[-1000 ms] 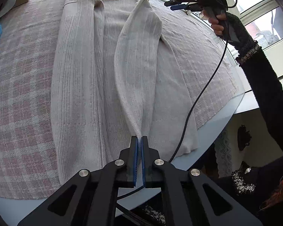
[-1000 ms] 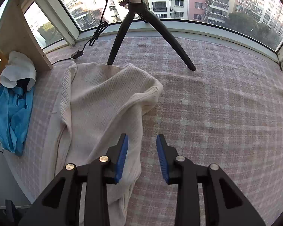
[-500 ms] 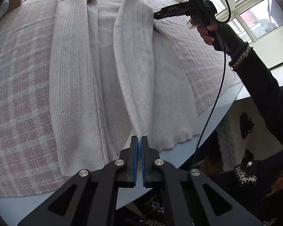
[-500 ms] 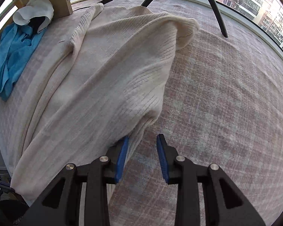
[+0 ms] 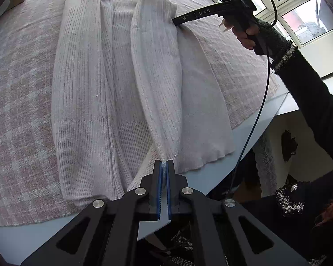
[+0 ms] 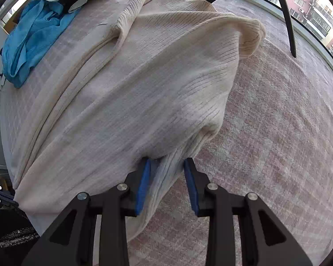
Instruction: Fold clothes
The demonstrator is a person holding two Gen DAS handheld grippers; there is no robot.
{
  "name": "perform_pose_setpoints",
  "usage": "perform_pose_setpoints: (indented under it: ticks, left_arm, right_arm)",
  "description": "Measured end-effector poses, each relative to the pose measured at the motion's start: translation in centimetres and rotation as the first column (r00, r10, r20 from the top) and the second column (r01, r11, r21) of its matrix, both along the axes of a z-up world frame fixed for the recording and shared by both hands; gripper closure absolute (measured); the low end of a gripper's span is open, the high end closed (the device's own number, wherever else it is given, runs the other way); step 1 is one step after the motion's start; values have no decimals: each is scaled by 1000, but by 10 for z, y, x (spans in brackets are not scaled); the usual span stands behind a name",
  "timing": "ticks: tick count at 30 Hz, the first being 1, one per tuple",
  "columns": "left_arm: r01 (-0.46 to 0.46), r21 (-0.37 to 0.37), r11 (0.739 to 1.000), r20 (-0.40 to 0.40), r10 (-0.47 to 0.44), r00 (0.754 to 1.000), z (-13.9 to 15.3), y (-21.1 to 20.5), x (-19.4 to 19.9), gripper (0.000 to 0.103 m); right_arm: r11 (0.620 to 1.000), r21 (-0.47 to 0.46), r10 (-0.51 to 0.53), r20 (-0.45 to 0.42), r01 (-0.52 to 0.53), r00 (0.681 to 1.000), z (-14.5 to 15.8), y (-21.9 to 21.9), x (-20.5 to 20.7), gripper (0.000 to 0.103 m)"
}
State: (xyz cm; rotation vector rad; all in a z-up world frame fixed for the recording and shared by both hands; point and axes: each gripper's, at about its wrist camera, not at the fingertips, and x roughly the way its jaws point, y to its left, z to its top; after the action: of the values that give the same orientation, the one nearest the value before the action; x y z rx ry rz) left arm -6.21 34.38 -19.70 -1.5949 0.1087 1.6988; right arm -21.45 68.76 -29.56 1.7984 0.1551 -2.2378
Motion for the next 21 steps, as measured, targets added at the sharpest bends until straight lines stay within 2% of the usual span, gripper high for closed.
perform_pose_setpoints:
  ticks: [7,12,13,16,19,21]
  left_arm:
    - [-3,3,1000,-1,3,1000,1,-3,-4,100]
    - [18,9,1000,8,-18,1000,0,10,0,100]
    - [22,8,1000,8,-23,1000,0,11,1,100]
    - [27,3,1000,10,-27,1000,1,12,0,100]
    - [16,9,1000,12,-16,1000,3,10,-3,100]
    - [8,20,1000,15,-8,1000,4,9,-4,100]
  right_arm:
    - [999,34,-3,32,2,999,3,22,0,72]
    - [996,86,-19,-33,22,999,2,17,-12,69]
    - [995,96,-25,-57,30,998,3,16,-16,68]
    - [992,112,-55,-81,63,995,0,22,-31,56]
    - [987,76,-138,-85,145,987,6,49,-37,57]
    - [977,-21,-211,-68,210,975,12,77,-35,60]
